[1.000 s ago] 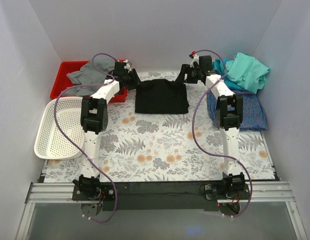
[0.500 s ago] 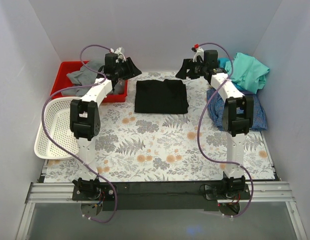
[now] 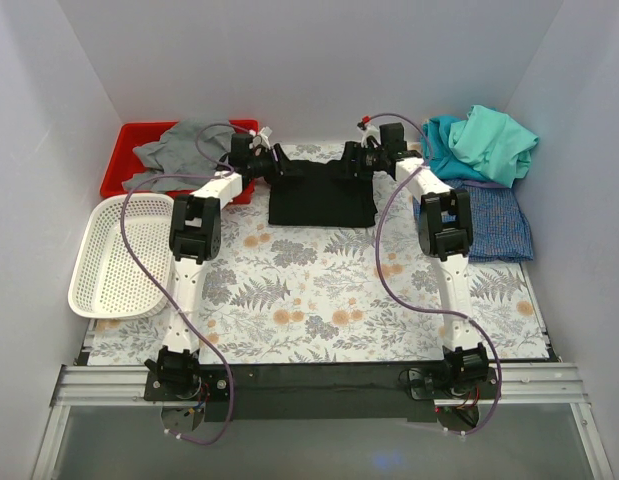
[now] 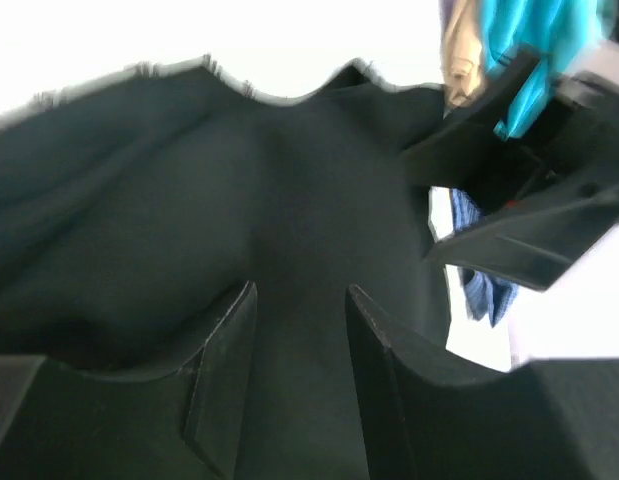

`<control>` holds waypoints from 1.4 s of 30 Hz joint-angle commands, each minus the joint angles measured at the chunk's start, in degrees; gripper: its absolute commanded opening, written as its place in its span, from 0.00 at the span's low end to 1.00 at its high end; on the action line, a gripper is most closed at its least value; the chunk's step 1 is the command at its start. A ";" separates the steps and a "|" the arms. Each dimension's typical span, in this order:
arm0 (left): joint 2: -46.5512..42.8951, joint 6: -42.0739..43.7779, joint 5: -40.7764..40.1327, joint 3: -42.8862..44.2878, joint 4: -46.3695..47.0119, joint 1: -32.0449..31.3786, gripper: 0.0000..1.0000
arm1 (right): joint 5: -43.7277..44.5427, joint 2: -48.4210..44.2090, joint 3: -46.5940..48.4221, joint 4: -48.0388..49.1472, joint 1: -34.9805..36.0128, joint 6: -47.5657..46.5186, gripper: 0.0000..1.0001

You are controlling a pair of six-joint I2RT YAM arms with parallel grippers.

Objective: Fold and stack the t-shirts
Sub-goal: Fold the tshirt, then neatly place the folded tshirt to the corner

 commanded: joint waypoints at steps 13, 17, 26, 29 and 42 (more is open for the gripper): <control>3.10 10.60 -12.98 7.27 2.48 1.60 0.40 | 16.69 3.53 4.65 2.11 -4.66 -3.69 0.84; 2.14 13.41 -18.16 5.87 0.28 1.51 0.40 | 16.44 2.40 4.21 2.90 -4.84 -6.41 0.85; -3.48 20.01 -27.76 2.70 0.81 -0.86 0.40 | 20.66 -10.68 -4.13 6.33 -4.93 -14.14 0.87; -6.65 20.80 -28.02 0.59 1.87 -1.91 0.40 | 20.92 -15.00 -8.09 7.74 -4.84 -14.41 0.87; -10.87 21.51 -25.83 -5.82 -1.65 -7.28 0.41 | 18.74 -19.58 -20.13 3.26 -8.18 -10.28 0.90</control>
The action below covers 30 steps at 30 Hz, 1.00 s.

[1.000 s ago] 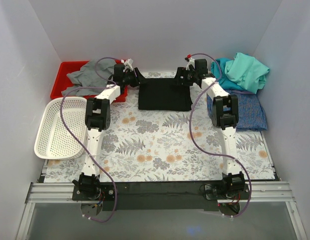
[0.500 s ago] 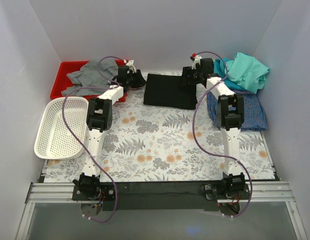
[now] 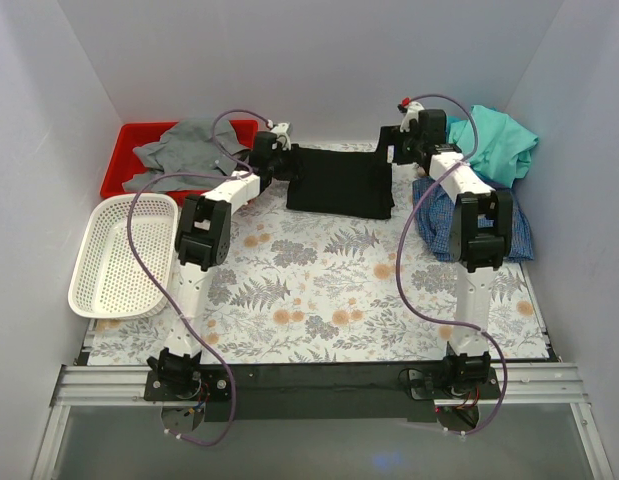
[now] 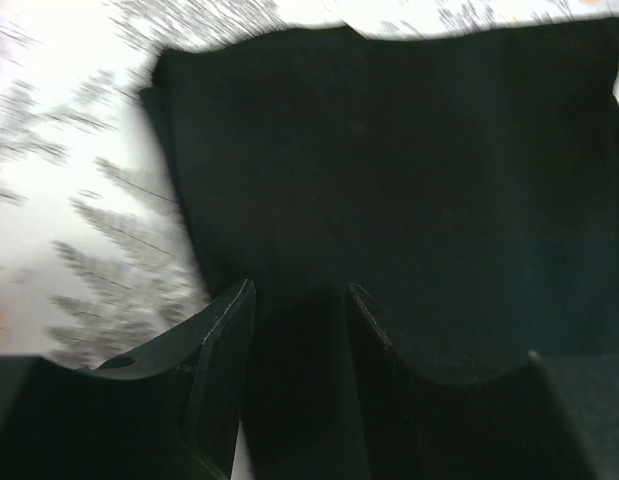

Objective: Fold and stack the t-shirts
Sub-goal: Neatly place the folded tshirt to the corner

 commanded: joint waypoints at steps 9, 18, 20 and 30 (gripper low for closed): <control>-7.30 -1.03 -3.76 -6.02 -1.71 -0.54 0.41 | -12.51 3.48 -5.19 -3.51 -4.63 2.75 0.90; -8.36 -0.24 -9.66 -7.43 -2.15 -0.46 0.41 | -22.17 11.64 -1.86 -5.09 -4.90 6.00 0.89; -7.74 -0.50 -8.70 -7.08 -2.07 -0.54 0.41 | -24.81 13.49 -0.81 -5.09 -4.72 7.14 0.89; -4.58 -3.23 -4.57 -6.02 -2.94 -0.90 0.41 | -27.63 19.56 5.34 -12.29 1.33 6.09 0.85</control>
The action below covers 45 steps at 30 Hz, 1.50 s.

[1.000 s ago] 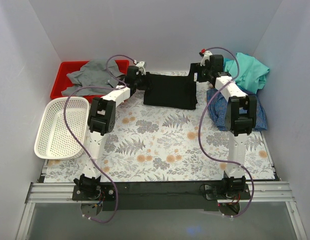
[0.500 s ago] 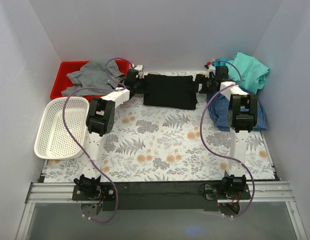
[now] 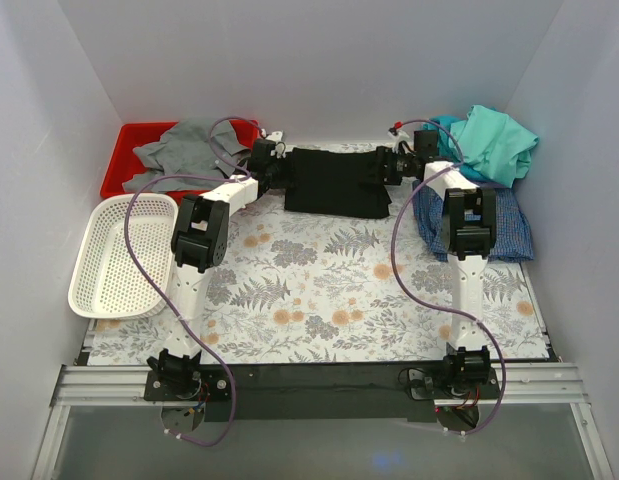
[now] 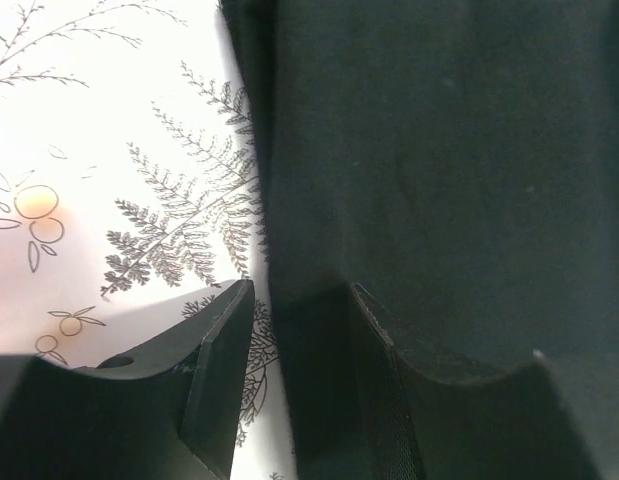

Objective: Fold and stack the t-shirts
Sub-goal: Neatly place the folded tshirt to the corner

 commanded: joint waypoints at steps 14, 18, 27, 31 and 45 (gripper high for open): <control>-3.40 -0.96 3.71 -0.30 -2.23 -1.69 0.40 | 4.38 0.16 4.25 -10.18 7.42 -1.47 0.01; -6.30 -0.96 3.97 -1.71 -2.58 -1.78 0.40 | 11.50 -5.99 7.24 -11.23 6.19 -3.67 0.01; -12.89 -1.57 6.34 -4.61 -2.06 -1.78 0.40 | 34.51 -13.29 15.41 -15.02 1.44 -11.47 0.01; -14.74 -1.40 6.96 -6.28 -1.27 -1.87 0.40 | 53.31 -16.98 15.33 -8.70 -0.31 -15.63 0.01; -14.75 -1.31 7.92 -5.76 -1.35 -1.87 0.40 | 87.78 -14.55 10.14 3.62 -3.30 -14.40 0.01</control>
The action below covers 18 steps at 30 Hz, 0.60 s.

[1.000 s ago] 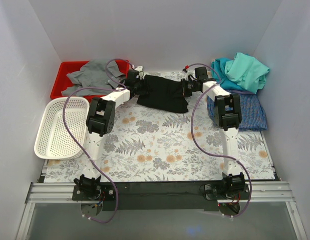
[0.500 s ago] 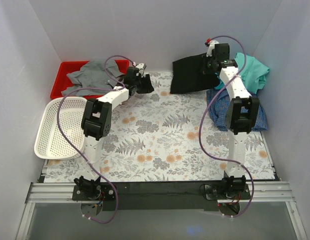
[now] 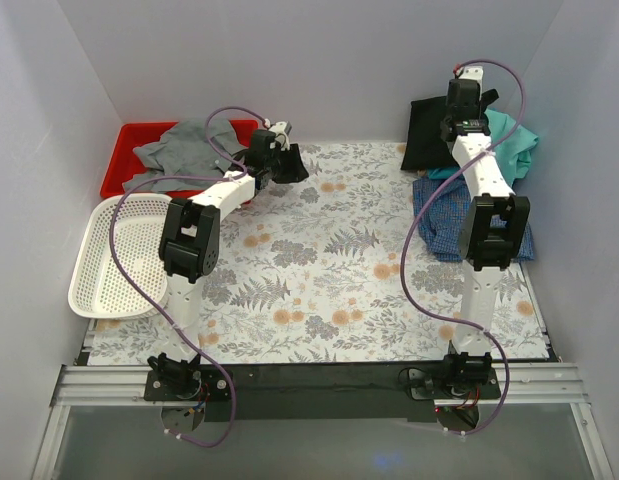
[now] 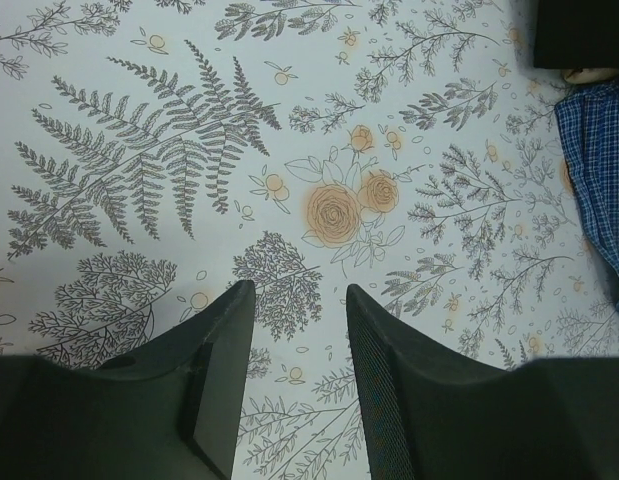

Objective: Fold and stack the t-shirts
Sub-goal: Neatly place the folded tshirt to the corner

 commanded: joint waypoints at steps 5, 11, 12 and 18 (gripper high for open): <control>-3.97 0.04 1.26 -0.44 0.07 -0.16 0.40 | 20.14 3.04 -2.30 9.39 -2.94 3.46 0.01; -4.76 0.75 1.44 -1.24 -0.37 -0.16 0.41 | 15.59 4.62 -4.78 8.25 -4.62 4.71 0.85; -4.85 0.57 1.26 -1.24 -0.46 -0.16 0.41 | 12.97 3.84 -6.53 7.99 -4.62 5.31 0.98; -5.29 -1.19 0.12 -0.27 -2.83 -0.16 0.86 | 8.92 -4.15 -18.30 11.14 -3.92 10.24 0.98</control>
